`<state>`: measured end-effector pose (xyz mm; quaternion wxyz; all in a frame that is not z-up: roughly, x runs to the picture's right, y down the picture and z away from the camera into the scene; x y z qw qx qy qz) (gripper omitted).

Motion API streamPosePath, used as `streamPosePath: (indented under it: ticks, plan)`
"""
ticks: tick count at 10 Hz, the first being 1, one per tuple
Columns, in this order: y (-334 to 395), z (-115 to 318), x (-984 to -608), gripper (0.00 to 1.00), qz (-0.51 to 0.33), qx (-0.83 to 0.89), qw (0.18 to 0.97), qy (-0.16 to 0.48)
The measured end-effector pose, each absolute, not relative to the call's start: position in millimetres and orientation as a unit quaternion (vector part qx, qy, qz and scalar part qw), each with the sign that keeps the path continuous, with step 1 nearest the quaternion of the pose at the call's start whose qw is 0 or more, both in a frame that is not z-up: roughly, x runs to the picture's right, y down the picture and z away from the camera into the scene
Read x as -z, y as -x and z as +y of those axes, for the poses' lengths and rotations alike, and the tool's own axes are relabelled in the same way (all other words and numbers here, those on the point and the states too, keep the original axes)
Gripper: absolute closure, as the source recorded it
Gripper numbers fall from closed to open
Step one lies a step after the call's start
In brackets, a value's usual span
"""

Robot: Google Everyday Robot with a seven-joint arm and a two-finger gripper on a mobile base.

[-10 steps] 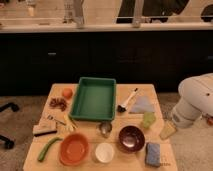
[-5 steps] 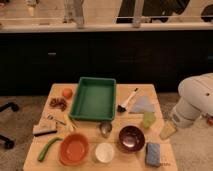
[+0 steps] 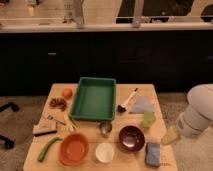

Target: Place sponge in paper cup

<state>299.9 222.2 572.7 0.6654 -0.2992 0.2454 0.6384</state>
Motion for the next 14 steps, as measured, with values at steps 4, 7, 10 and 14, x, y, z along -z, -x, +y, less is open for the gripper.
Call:
streamPosePath:
  ticks: [4, 7, 10, 14]
  plan:
    - [-268.4, 255.7, -564.5, 0.20, 0.243, -0.633, 0.671, 0.301]
    - [-244.3, 271.4, -566.1, 0.20, 0.227, -0.625, 0.693, 0.278]
    - [-241.2, 274.0, -580.5, 0.20, 0.214, -0.634, 0.693, 0.269]
    - [-238.3, 291.2, -616.6, 0.20, 0.220, -0.632, 0.690, 0.276]
